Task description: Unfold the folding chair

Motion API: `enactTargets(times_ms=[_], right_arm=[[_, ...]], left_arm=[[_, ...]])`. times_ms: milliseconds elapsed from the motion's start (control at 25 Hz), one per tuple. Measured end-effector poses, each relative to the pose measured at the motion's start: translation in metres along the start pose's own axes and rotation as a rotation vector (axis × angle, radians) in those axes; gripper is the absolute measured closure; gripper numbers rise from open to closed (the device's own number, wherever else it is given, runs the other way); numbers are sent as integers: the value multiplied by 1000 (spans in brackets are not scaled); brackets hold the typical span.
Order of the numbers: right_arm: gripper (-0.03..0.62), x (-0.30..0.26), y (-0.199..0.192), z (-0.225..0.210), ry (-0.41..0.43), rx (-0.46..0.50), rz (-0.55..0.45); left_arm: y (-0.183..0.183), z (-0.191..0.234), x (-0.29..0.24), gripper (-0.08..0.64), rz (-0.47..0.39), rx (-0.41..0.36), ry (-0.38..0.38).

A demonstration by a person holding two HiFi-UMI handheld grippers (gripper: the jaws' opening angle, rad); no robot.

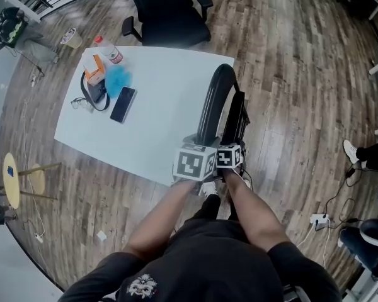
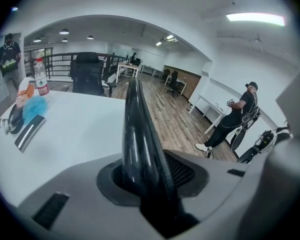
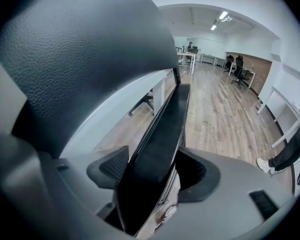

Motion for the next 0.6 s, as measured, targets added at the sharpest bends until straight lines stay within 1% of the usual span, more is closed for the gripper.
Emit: enactTargets(times_ms=[200, 320, 440, 600], right_arm=[[296, 6, 4, -6, -6, -13, -28], [301, 13, 0, -16, 16, -50, -42], [302, 20, -5, -36, 52, -106, -62], [302, 31, -15, -78, 82, -140, -89]], left_arm=[[1, 3, 2, 439, 6, 7, -15], [5, 4, 7, 440, 4, 0, -23], [6, -2, 7, 440, 5, -2, -33], [6, -17, -1, 440, 13, -19, -36]])
Point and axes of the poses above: the fingertips, and each gripper's own axes: x backward along the fingers, z to its left, y out of its top, the point moved 6 cm from there along x, backward along the fingers, and after that the axes turned 10 degrees about -x, right-handed, at the moved point
